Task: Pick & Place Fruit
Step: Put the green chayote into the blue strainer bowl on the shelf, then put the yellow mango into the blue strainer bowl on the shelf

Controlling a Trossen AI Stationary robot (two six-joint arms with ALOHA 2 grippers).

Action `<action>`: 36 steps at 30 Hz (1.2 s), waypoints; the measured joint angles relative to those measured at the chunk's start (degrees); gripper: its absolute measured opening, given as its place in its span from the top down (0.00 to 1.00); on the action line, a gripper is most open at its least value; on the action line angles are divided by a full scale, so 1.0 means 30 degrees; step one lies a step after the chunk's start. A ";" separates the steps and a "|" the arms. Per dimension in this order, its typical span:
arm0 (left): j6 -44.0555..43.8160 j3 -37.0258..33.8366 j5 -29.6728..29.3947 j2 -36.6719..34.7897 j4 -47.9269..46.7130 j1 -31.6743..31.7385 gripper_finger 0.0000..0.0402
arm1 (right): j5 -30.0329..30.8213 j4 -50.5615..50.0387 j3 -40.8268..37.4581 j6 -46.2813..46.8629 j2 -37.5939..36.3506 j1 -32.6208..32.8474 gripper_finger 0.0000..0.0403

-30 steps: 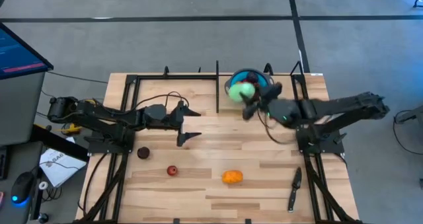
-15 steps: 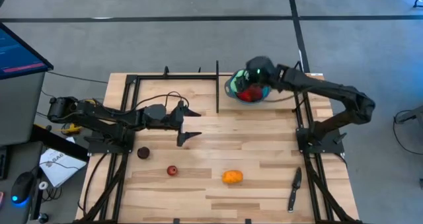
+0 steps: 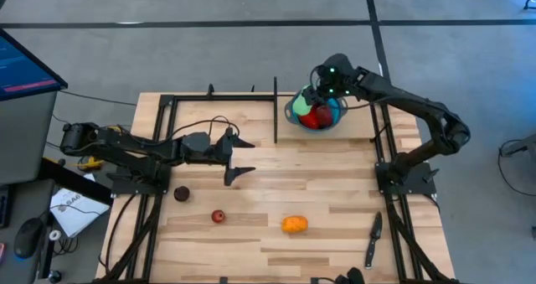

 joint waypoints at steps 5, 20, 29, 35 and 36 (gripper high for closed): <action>-0.0004 0.0000 0.0000 -0.0003 0.0037 -0.0007 0.12 | -0.0238 0.0312 0.0041 -0.0338 0.0968 -0.0152 0.35; -0.0317 0.0000 0.0007 -0.0003 0.0147 -0.0015 0.12 | -0.0087 0.0125 0.0000 -0.1742 0.0842 -0.0490 0.19; -0.0353 0.0000 0.0061 -0.0003 0.0147 -0.0223 0.12 | 0.0056 0.0179 0.0000 -0.1858 0.0842 -0.1257 0.12; -0.0353 -0.0003 0.0044 -0.0003 0.0147 -0.0226 0.12 | 0.0144 0.0182 0.0000 -0.1866 0.0842 -0.1310 0.13; -0.0353 -0.0006 0.0036 -0.0004 0.0147 -0.0226 0.12 | 0.0219 0.0186 0.0000 -0.1879 0.0835 -0.1250 0.14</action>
